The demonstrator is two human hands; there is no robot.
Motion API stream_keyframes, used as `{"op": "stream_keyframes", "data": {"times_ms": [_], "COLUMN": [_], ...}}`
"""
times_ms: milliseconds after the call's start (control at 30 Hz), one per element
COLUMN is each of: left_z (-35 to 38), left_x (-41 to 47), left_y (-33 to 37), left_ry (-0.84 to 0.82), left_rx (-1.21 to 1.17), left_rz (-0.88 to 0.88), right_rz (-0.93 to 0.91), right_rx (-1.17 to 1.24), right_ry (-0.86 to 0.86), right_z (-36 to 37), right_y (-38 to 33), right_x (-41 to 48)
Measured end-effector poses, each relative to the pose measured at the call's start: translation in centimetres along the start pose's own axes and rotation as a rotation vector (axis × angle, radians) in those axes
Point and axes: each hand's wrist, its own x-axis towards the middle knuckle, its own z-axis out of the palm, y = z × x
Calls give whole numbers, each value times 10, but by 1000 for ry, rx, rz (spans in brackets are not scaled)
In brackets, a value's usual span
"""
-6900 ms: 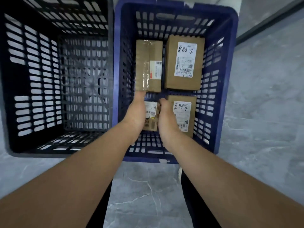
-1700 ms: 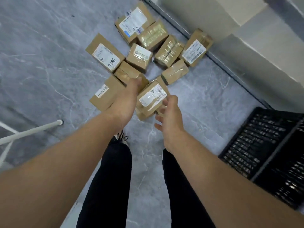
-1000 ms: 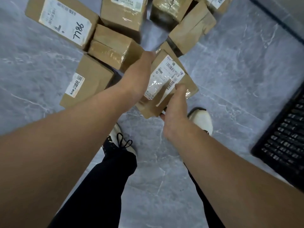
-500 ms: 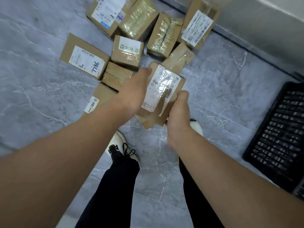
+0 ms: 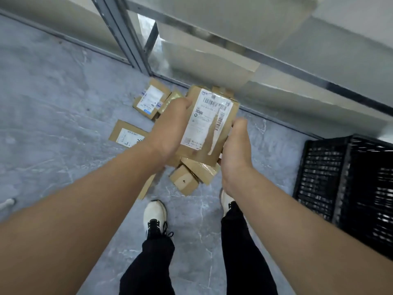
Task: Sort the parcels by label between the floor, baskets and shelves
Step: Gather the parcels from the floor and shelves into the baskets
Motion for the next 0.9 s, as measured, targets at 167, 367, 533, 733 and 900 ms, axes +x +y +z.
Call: {"op": "stream_keyframes", "data": {"times_ms": [167,367,533,733,900], "left_z": [-14,-29,-40,-42,-17], "left_x": [-67,-158,-234,-355,-456], "left_y": [74,157,218,285,330], "left_ry": [-9,-72,-92,-130,-183], "left_rx": [38,61,67,39,3], "left_rz": [106,273,396,595,727], "right_rz": [-119,-267,-394,-571,-699], "right_rx": [4,96,155,235,311], "right_ry": [91,205,276,297,354], "right_z": [-3,-7,-20,-61,-109], "right_y": [-71,-146,-202,-264,-304], "right_x": [-73,-162,-243,-354,-450]}}
